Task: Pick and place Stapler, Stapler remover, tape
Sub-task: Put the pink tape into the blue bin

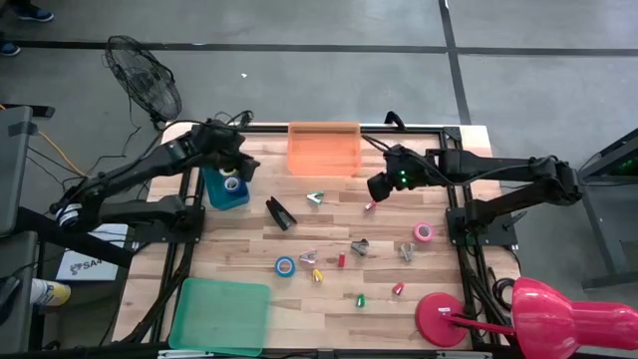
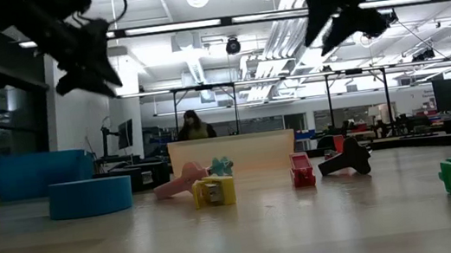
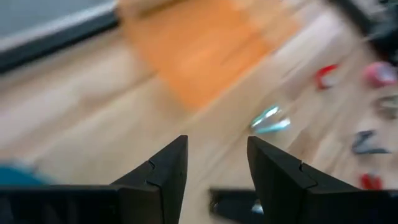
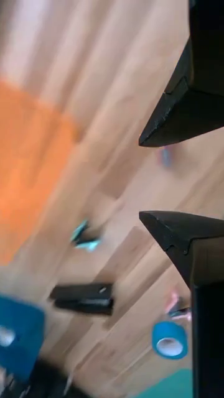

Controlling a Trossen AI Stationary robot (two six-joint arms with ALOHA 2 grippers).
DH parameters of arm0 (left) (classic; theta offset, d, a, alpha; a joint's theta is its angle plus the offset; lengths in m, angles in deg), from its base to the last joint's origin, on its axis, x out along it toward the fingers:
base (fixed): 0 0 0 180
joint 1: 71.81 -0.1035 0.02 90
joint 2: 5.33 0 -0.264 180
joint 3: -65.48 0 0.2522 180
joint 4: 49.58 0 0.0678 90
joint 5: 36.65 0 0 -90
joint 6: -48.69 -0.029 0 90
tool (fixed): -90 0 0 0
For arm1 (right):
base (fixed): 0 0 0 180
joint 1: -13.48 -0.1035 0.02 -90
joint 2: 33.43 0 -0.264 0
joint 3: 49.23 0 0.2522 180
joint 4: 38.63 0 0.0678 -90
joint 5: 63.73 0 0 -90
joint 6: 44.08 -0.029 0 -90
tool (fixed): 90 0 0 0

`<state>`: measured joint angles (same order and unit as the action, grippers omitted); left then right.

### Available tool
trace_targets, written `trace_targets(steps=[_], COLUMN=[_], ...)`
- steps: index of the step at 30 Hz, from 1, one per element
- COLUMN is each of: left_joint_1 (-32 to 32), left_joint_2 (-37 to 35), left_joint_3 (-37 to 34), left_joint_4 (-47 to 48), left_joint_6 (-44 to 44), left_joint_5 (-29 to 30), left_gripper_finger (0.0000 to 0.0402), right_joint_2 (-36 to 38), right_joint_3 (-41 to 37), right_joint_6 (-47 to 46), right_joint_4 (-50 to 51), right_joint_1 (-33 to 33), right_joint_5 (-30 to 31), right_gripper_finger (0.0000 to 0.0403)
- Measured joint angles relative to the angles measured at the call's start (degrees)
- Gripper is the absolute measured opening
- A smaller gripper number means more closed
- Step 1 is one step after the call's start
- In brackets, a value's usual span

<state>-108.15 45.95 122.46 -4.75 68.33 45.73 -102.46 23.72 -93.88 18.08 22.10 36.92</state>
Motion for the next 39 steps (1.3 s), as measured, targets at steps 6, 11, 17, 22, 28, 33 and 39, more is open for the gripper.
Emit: trace_targets(steps=[6,11,17,22,28,33,39], left_joint_1=[0.0,0.02,0.02,0.02,0.02,0.02,0.0], left_joint_2=[-2.36,-2.49,-2.44,-2.44,-2.42,-2.42,-2.42], left_joint_3=[0.0,0.04,0.04,0.04,0.04,0.04,0.02], left_joint_4=[-8.26,-10.5,-9.94,-9.9,-9.88,-8.46,-4.85], left_joint_6=[-5.63,-6.68,-7.83,-7.83,-7.85,-7.89,-9.36], left_joint_5=[-7.53,-10.34,-10.53,-10.68,-11.42,-11.5,-11.38], left_gripper_finger=[0.0163,0.0163,0.0163,0.0163,0.0163,0.0163,0.0163], right_joint_2=[0.0,-0.03,-2.45,-6.98,-13.68,-17.43,-17.54], right_joint_3=[0.01,0.01,-0.01,-0.01,-0.01,-0.05,-1.21], right_joint_6=[-10.05,-18.56,-27.61,-31.23,-32.46,-32.23,-32.55], right_joint_4=[11.75,19.22,24.58,26.46,27.23,30.1,30.06], right_joint_1=[-0.08,-2.66,-6.86,-10.0,-11.04,-11.04,-11.04], right_joint_5=[-4.69,-4.15,-3.56,-4.19,-7.1,-8.5,-9.09], right_gripper_finger=[0.0169,0.0169,0.0169,0.0169,0.0169,0.0169,0.0169])
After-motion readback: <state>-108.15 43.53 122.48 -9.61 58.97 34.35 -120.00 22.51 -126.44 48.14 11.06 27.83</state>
